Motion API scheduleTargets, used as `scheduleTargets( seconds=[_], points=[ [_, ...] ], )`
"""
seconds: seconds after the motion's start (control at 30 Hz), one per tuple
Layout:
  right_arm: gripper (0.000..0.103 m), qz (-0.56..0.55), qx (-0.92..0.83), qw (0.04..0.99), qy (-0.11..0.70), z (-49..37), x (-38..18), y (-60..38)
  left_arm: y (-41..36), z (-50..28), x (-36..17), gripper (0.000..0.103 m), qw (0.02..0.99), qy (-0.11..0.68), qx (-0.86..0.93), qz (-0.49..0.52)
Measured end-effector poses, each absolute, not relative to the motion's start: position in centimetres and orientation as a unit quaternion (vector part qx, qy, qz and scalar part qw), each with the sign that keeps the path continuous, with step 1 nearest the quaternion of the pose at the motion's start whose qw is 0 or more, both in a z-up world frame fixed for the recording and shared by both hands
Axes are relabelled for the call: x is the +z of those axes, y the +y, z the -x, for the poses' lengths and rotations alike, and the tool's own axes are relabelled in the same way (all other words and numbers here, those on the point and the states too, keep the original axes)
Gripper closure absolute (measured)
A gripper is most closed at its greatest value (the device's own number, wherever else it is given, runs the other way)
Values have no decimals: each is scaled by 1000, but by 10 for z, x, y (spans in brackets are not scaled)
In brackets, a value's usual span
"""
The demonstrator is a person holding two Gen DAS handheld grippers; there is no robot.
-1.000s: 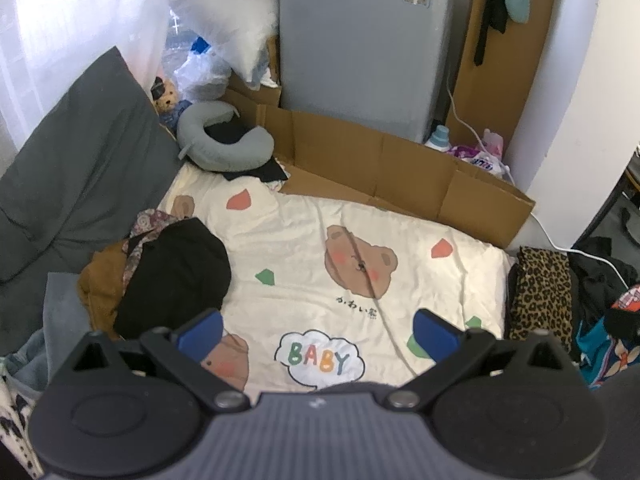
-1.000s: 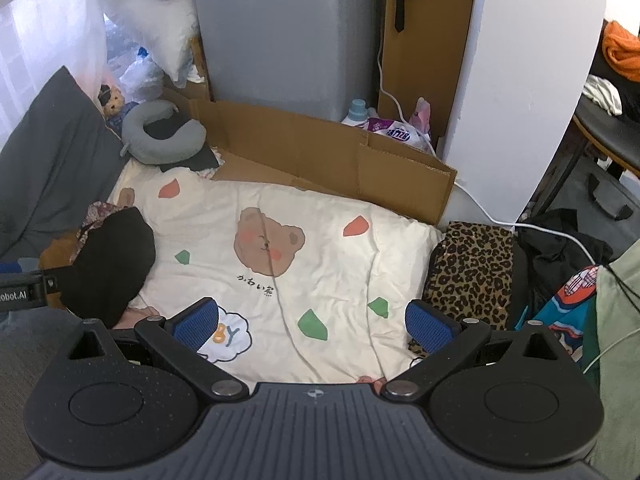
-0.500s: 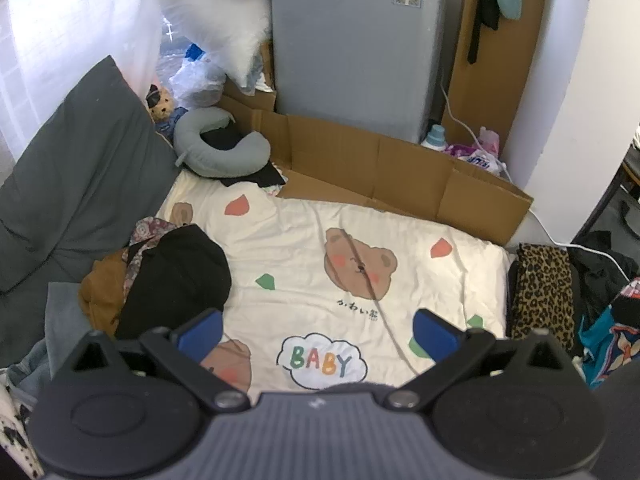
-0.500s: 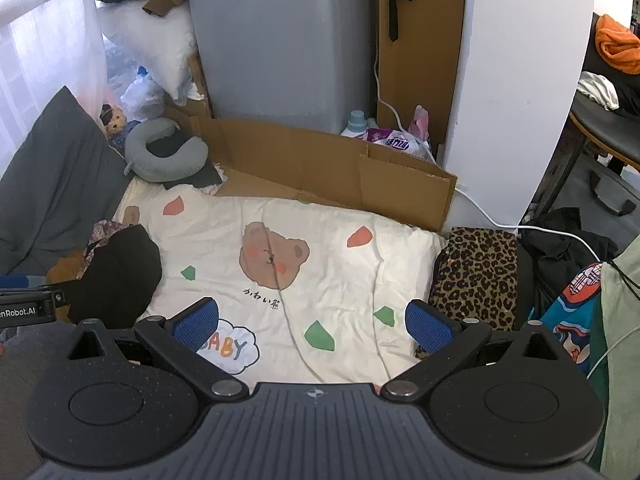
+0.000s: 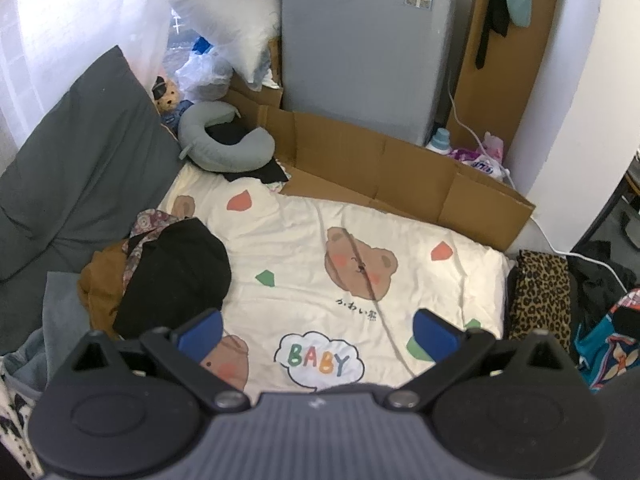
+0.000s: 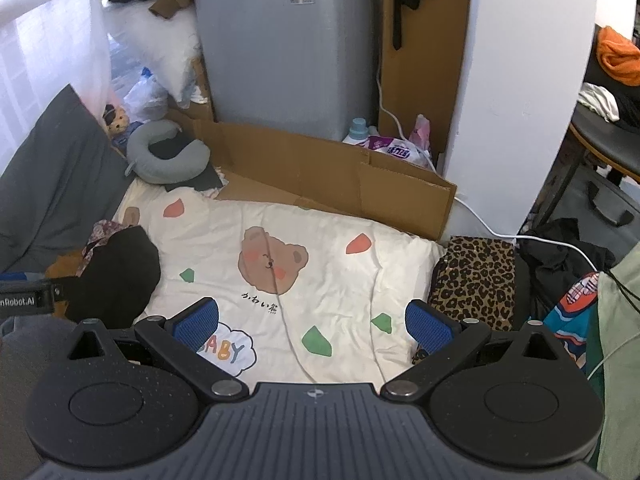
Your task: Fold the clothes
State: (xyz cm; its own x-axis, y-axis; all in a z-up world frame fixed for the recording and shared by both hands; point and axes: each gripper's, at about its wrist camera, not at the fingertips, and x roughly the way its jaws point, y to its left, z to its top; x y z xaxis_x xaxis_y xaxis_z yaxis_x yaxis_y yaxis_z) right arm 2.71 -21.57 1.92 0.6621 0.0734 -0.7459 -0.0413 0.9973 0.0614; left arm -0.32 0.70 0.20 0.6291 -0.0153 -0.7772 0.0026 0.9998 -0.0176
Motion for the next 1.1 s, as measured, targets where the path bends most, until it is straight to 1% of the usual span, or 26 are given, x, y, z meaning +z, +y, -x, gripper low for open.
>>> scheduleTargets(
  seconds=[0.3,0.57,1.1],
  points=[
    [0,-68,49,899,430,-32,16,-229,17,4,5,1,904,428,-11,19],
    [0,-62,49,899,430,-35,18,-230,35,0,11,1,907,418,-4,51],
    [0,-69,53,900,428,-47,28,-237,64,-16,18,1,908,415,12,49]
  ],
)
